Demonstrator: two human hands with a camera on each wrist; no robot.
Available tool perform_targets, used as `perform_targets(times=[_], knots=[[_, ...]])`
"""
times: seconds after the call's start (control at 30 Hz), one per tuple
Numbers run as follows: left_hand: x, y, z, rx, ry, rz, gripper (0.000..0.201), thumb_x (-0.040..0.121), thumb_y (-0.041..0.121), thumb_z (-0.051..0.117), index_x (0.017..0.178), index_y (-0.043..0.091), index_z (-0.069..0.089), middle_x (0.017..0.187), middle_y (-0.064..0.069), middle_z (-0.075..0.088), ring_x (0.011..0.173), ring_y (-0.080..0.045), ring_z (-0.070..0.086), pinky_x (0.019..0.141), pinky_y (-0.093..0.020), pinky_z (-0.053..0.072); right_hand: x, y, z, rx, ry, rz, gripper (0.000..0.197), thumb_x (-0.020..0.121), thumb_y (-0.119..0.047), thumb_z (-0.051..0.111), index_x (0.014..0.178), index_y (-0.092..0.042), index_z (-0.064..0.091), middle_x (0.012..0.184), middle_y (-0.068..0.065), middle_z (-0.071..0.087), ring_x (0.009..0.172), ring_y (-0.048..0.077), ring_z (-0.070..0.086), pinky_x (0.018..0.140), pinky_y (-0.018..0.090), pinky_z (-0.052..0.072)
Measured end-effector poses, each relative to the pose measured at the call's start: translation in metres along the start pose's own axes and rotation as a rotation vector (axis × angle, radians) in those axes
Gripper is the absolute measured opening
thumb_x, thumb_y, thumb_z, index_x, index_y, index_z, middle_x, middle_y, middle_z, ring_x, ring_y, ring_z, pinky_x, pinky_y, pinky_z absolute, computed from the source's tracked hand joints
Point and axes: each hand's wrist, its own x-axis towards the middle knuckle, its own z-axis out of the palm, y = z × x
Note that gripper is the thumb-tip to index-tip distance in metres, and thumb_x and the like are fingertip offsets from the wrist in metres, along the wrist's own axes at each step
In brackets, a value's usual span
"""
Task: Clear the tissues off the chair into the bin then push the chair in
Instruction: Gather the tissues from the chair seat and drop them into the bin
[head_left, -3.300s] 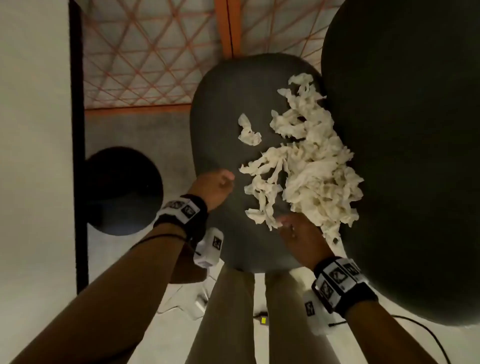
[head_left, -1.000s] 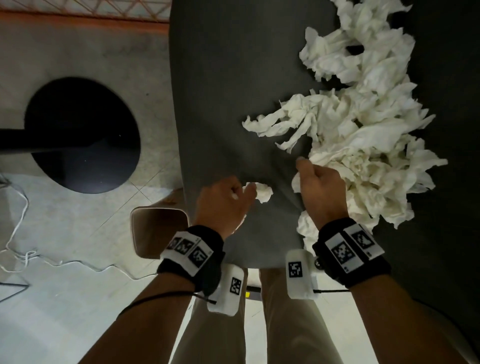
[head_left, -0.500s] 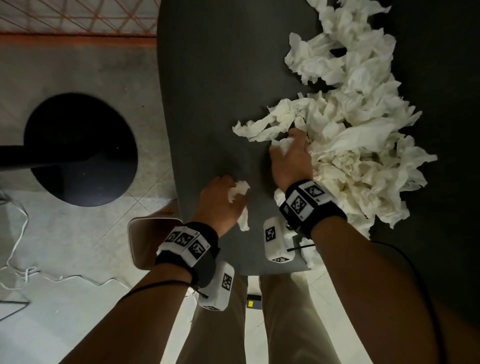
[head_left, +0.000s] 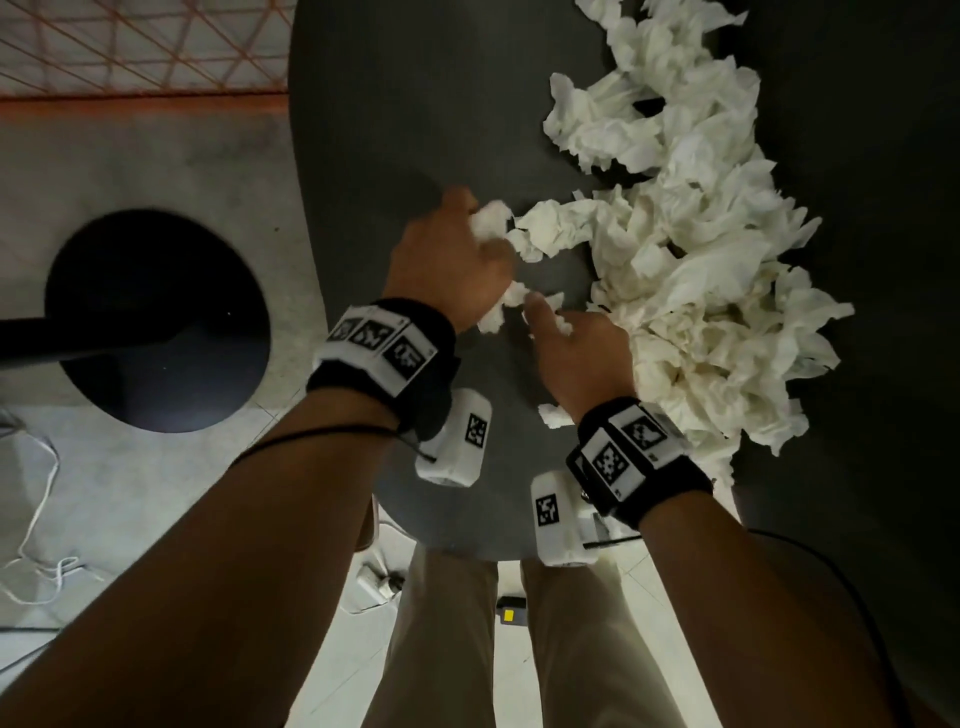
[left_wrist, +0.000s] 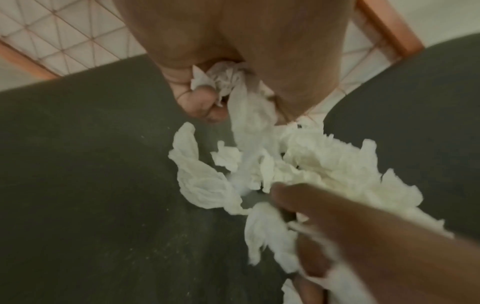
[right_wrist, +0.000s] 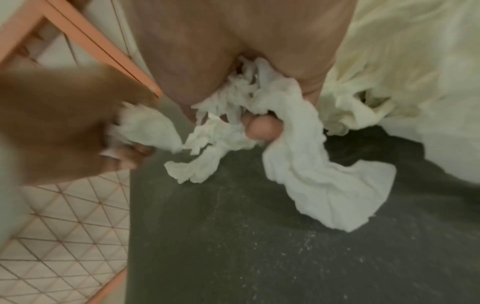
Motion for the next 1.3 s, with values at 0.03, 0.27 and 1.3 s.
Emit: perform_targets(times=[0.03,0.27,1.3], knots=[[0.005,0.001,0.005,0.038,-0.022,-0.010,0.038,0.082,0.035,0.058,0.116,0.018,0.050,0.105,-0.005,0.063,0.097,-0.027,0.061,0.085,-0.036,0.049,-0.003,0.002,0.000,0.034,0.025,-0.024,0.051,0.094,-0.049,0.046,0.060,-0.012,0.054,0.067,0.006,0.061,0.072,0.026,0.057,0.069,0.029,0.039],[0.021,-0.002,0.025,0.226,-0.089,0.044,0.025,0.088,0.025,0.055,0.112,0.018,0.061,0.112,-0.010,0.066,0.104,-0.034,0.062,0.080,-0.033,0.045,0.000,0.007,0.001,0.161,0.017,-0.187,0.019,0.096,-0.019,0.050,0.114,-0.013,0.050,0.090,0.010,0.068,0.073,0.030,0.066,0.067,0.040,0.054],[0.034,0.026,0.021,0.125,-0.085,0.128,0.048,0.086,0.035,0.055,0.132,0.040,0.040,0.118,-0.003,0.063,0.107,-0.030,0.060,0.093,-0.039,0.049,-0.010,0.017,0.009,0.083,0.080,-0.258,0.025,0.073,0.009,0.046,0.076,-0.015,0.048,0.080,0.003,0.057,0.071,0.025,0.054,0.065,0.045,0.049]])
